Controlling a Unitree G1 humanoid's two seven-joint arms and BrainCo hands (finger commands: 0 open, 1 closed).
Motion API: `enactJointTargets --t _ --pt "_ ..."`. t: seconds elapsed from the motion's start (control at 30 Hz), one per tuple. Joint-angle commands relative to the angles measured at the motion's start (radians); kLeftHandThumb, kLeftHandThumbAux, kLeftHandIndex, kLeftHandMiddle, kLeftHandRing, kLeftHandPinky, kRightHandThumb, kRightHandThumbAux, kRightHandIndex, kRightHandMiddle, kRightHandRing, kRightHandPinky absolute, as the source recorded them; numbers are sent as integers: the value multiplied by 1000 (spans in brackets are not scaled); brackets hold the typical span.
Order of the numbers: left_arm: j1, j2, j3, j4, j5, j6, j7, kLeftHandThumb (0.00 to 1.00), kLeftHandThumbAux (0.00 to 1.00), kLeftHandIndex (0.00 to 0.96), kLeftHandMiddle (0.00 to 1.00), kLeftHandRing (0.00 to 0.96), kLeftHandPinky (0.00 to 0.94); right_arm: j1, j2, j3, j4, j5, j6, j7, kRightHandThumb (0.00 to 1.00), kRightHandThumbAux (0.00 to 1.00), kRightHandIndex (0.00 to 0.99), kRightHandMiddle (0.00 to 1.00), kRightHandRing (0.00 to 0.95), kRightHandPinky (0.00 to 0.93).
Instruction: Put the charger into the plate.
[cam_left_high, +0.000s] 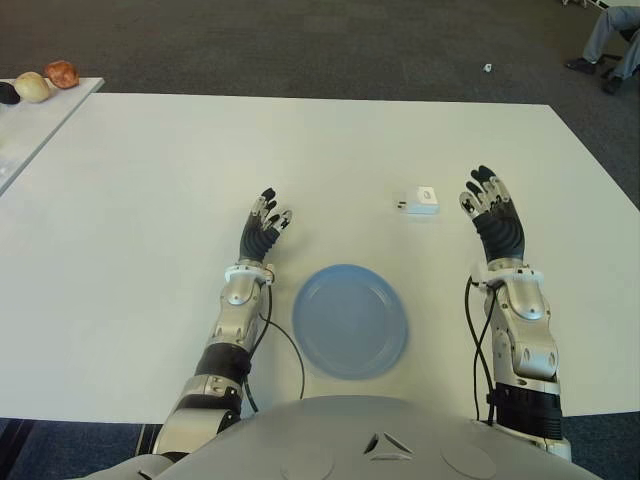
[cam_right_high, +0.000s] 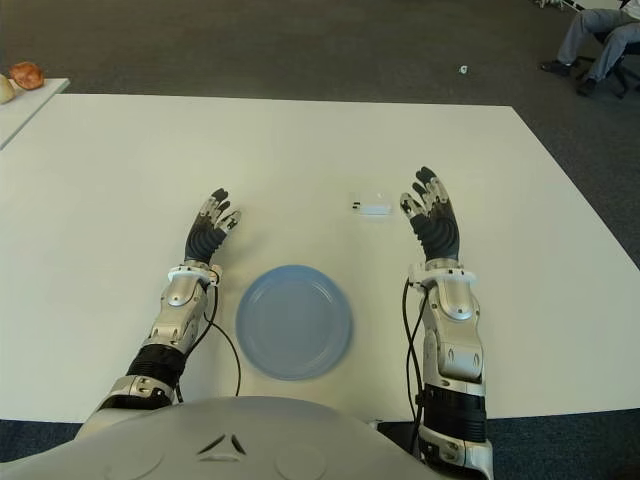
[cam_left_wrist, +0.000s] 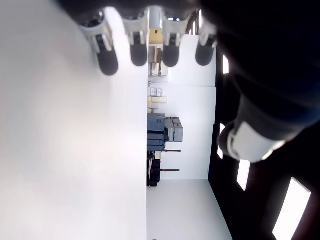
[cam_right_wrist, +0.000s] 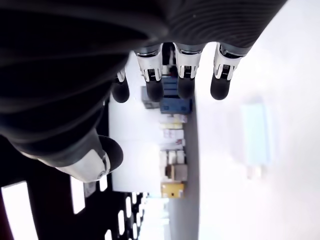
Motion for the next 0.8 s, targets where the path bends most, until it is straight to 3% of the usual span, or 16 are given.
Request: enactJointTargets --t 0.03,0.23,0.47,0.8 --pt "55 -8 -7 72 4 79 6 208 645 0 35 39 72 -43 -26 8 31 -50 -6 -9 160 672 0 0 0 19" --pt "57 -13 -6 68 5 79 11 207 638 0 37 41 80 -101 -78 50 50 -163 -49 -13 172 642 0 0 0 12" --pt "59 -16 -4 68 -1 80 4 210 647 0 39 46 90 -125 -119 67 73 -211 -76 9 170 601 0 0 0 8" --pt "66 -14 -12 61 0 87 -8 218 652 0 31 48 91 -241 -221 115 257 -313 -173 45 182 523 0 0 0 0"
